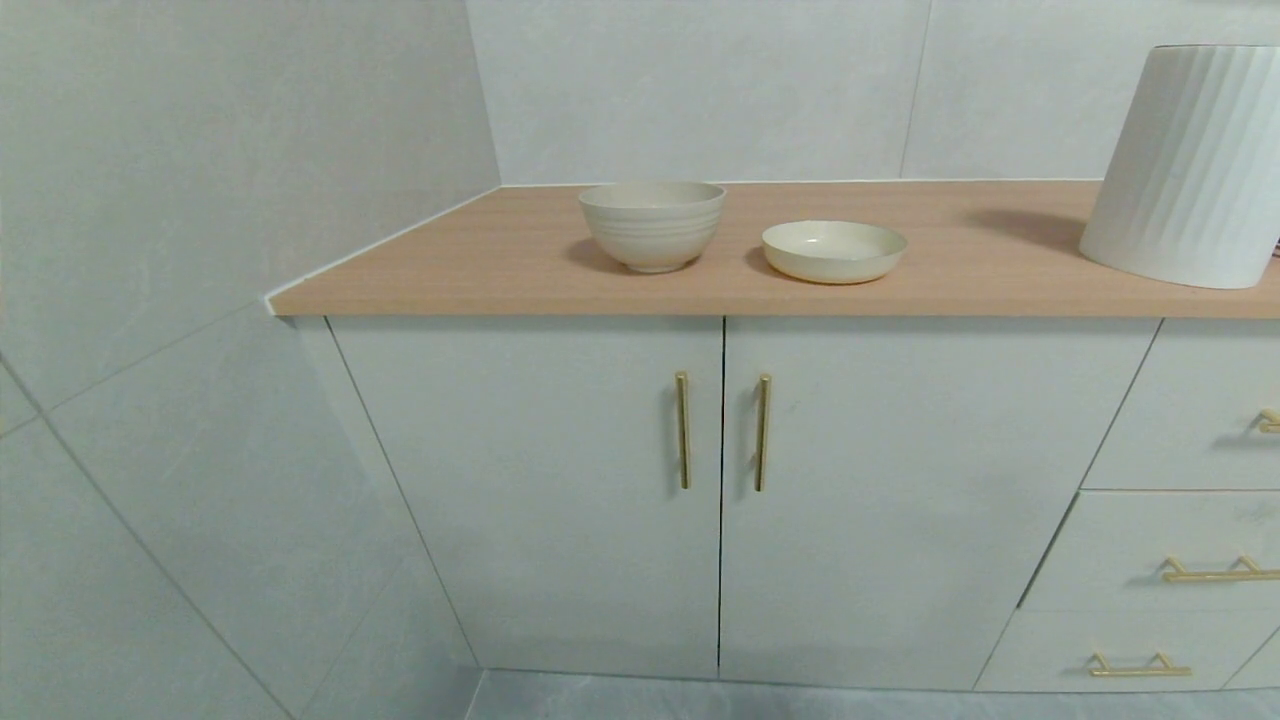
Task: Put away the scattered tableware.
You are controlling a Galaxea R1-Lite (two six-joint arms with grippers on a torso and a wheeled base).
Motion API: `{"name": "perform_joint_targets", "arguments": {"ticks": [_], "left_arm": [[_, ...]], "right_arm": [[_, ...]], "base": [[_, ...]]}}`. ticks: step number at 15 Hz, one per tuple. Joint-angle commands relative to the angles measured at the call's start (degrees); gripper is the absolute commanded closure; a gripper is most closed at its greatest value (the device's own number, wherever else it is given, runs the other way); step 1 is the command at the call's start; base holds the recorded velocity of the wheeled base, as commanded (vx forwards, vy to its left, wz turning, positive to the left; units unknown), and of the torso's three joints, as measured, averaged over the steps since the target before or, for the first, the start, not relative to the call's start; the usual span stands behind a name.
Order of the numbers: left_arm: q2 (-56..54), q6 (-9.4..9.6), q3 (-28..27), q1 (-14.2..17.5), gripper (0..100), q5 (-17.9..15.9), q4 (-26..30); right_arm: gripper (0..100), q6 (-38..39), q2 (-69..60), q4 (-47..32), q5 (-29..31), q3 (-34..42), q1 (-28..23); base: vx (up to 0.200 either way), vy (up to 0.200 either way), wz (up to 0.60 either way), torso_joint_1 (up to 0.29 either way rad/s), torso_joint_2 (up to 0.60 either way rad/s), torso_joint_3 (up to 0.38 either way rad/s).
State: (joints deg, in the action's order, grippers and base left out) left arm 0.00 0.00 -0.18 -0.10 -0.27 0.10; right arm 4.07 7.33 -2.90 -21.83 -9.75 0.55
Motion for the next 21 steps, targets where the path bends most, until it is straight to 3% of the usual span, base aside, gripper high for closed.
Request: {"name": "perform_joint_targets", "arguments": {"ticks": [1, 3, 6, 8, 12, 18, 21], "left_arm": [[0.0, 0.00, 0.0, 0.0, 0, 0.0, 0.0], [0.0, 0.09, 0.0, 0.0, 0, 0.0, 0.0], [0.0, 0.00, 0.0, 0.0, 0, 0.0, 0.0], [0.0, 0.00, 0.0, 0.0, 0, 0.0, 0.0], [0.0, 0.00, 0.0, 0.0, 0, 0.0, 0.0], [0.0, 0.00, 0.0, 0.0, 0, 0.0, 0.0], [0.0, 0.00, 0.0, 0.0, 0, 0.0, 0.0]], "right_arm": [[0, -0.3, 14.6, -0.1, -5.6, -4.5, 0.6], [0, -0.3, 25.5, 0.0, -8.1, -10.6, 3.8], [0, -0.1, 41.3, 0.3, -8.0, -17.7, 15.0], [0, 0.1, 51.6, 3.3, -8.0, -21.4, 19.7], [0, 0.2, 71.4, 15.5, -8.0, -26.8, 22.0], [0, 2.9, 90.7, 20.1, -8.0, -39.9, 27.8], [0, 4.4, 95.4, 28.9, -5.1, -38.7, 29.2]], "base": [[0.000, 0.000, 0.00, 0.000, 0.00, 0.000], [0.000, 0.000, 0.00, 0.000, 0.00, 0.000], [0.000, 0.000, 0.00, 0.000, 0.00, 0.000], [0.000, 0.000, 0.00, 0.000, 0.00, 0.000], [0.000, 0.000, 0.00, 0.000, 0.00, 0.000], [0.000, 0.000, 0.00, 0.000, 0.00, 0.000], [0.000, 0.000, 0.00, 0.000, 0.00, 0.000]]}}
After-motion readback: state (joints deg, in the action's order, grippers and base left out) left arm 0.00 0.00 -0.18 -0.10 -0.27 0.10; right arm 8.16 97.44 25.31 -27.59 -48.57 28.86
